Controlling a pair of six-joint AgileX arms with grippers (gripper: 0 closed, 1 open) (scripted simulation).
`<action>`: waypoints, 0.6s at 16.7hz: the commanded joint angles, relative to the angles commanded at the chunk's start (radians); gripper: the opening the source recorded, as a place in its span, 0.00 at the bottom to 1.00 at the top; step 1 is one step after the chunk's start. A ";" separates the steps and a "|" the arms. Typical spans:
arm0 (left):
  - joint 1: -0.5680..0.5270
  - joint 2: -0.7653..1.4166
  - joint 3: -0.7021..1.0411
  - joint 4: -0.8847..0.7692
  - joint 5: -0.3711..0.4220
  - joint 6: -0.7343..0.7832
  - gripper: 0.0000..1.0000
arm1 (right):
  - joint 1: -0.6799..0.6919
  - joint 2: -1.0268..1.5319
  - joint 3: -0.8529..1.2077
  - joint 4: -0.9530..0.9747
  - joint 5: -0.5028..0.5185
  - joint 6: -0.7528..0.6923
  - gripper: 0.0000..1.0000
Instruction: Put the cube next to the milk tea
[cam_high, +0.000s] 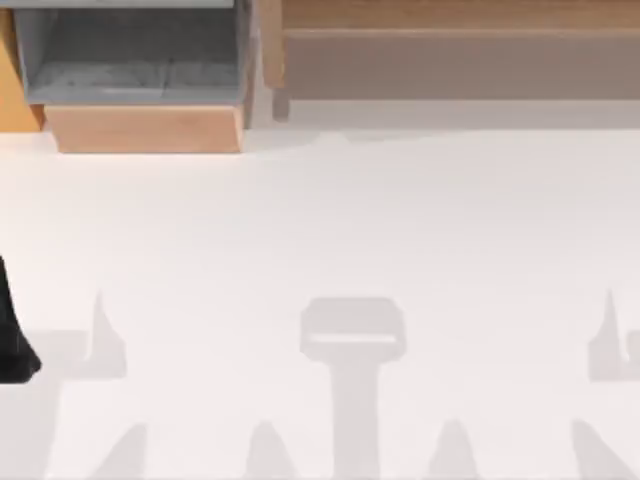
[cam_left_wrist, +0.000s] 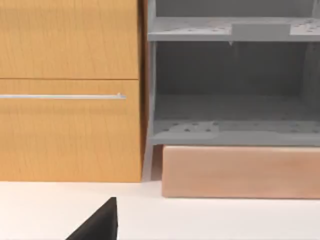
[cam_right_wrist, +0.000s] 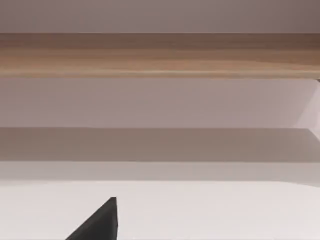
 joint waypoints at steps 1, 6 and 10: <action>0.000 0.000 0.000 0.000 0.000 0.000 1.00 | 0.000 0.000 0.000 0.000 0.000 0.000 1.00; 0.000 0.000 0.000 0.000 0.000 0.000 1.00 | 0.000 0.108 0.108 0.014 0.003 0.000 1.00; 0.000 0.000 0.000 0.000 0.000 0.000 1.00 | 0.001 0.384 0.371 0.042 0.008 0.002 1.00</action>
